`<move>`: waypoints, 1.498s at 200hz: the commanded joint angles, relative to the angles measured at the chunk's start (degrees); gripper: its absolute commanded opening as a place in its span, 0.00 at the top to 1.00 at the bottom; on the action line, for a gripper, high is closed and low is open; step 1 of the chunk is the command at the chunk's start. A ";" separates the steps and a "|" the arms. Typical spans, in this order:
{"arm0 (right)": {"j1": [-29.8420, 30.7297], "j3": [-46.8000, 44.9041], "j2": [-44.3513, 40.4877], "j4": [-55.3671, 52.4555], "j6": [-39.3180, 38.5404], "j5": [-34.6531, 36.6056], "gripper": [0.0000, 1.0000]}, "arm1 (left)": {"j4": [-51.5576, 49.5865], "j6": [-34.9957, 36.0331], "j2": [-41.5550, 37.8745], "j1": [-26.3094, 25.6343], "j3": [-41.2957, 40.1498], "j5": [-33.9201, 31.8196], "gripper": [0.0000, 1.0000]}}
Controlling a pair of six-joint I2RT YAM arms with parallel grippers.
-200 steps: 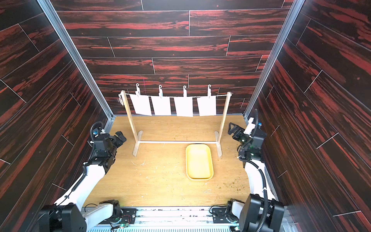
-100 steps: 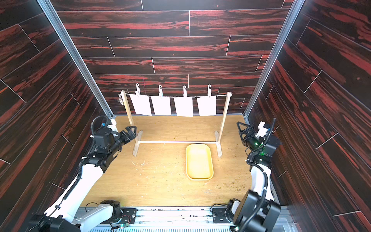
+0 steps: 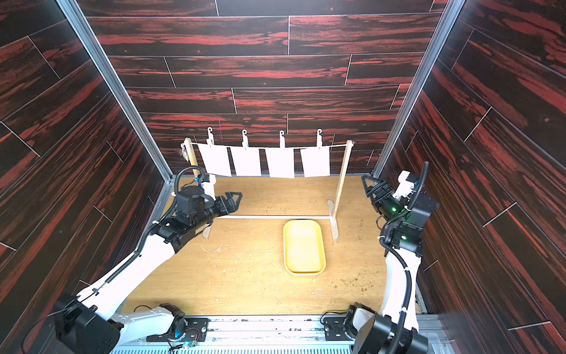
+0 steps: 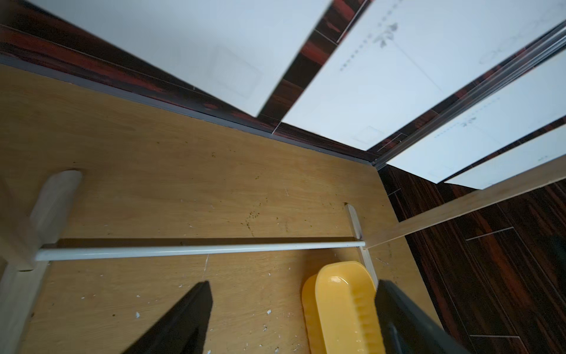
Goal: Remove the postcards from the strings
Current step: Pinch the postcard on the clothesline.
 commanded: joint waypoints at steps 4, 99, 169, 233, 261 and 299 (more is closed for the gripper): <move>1.40 2.35 -3.59 -4.90 -4.29 5.19 0.18 | 3.00 0.12 2.06 -2.29 2.51 0.28 0.13; 7.03 9.33 -5.68 -18.72 -18.83 6.37 0.23 | 21.54 -0.10 20.06 -11.68 14.11 -3.31 0.02; 12.95 11.00 -7.52 -19.06 -22.39 6.84 0.22 | 31.24 -0.51 34.03 -14.47 25.77 -4.59 0.08; 14.42 10.72 -7.83 -18.27 -22.39 5.91 0.23 | 34.81 -0.04 40.63 -15.44 31.10 -2.93 0.10; 14.69 10.57 -7.55 -18.09 -22.37 5.61 0.23 | 36.26 0.51 42.45 -15.57 32.62 -1.53 0.10; 14.87 10.70 -7.64 -18.50 -22.77 5.34 0.23 | 39.13 0.48 44.80 -15.82 34.82 2.11 0.13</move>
